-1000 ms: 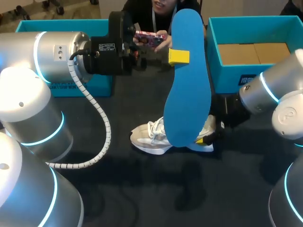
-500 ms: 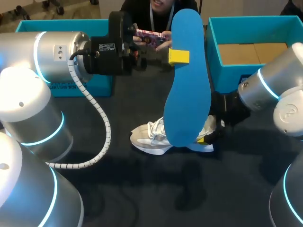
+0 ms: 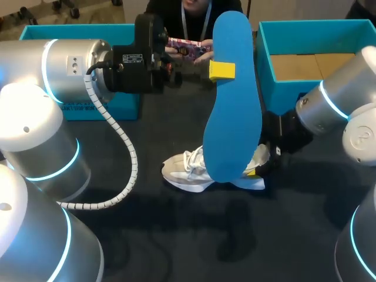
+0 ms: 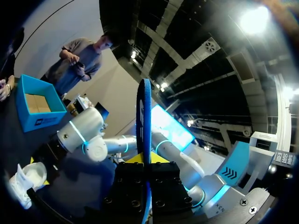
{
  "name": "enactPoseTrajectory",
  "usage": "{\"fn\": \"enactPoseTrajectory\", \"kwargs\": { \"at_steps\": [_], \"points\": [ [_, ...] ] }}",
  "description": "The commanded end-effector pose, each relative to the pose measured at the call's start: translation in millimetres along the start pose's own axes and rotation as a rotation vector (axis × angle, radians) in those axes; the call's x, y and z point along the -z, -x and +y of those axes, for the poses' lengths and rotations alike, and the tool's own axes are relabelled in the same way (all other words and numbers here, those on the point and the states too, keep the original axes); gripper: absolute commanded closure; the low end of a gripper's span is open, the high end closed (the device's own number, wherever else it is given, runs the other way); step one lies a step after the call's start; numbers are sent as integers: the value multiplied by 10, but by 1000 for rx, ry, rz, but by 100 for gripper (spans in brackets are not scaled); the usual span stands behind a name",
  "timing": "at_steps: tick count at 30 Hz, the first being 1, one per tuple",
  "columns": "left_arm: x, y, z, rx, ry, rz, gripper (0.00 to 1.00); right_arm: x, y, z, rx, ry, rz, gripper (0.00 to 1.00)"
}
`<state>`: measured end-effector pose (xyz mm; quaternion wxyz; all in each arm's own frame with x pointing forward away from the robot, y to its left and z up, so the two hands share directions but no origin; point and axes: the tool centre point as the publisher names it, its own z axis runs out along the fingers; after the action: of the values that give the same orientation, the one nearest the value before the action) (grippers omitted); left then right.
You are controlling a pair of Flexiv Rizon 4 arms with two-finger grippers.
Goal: Take the shoe out of the shoebox, open the shoe tongue, remove and reinsert the insole, then place the shoe into the shoebox
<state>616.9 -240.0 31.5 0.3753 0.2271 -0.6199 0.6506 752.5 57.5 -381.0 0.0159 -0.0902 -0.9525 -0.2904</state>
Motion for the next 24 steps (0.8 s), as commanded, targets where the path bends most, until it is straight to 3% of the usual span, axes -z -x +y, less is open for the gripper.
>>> {"fn": "enactPoseTrajectory", "kwargs": {
  "at_steps": [1, 17, 24],
  "points": [
    [5, 0, 8, 0, -2, 1, 100, 115, -71, 36, -13, -39, -10, 0],
    [5, 0, 8, 0, -2, 1, 100, 398, -61, 73, -8, -128, -31, 0],
    [5, 0, 8, 0, -2, 1, 100, 425, -12, 101, 24, -254, -62, 0]
  ]
}}
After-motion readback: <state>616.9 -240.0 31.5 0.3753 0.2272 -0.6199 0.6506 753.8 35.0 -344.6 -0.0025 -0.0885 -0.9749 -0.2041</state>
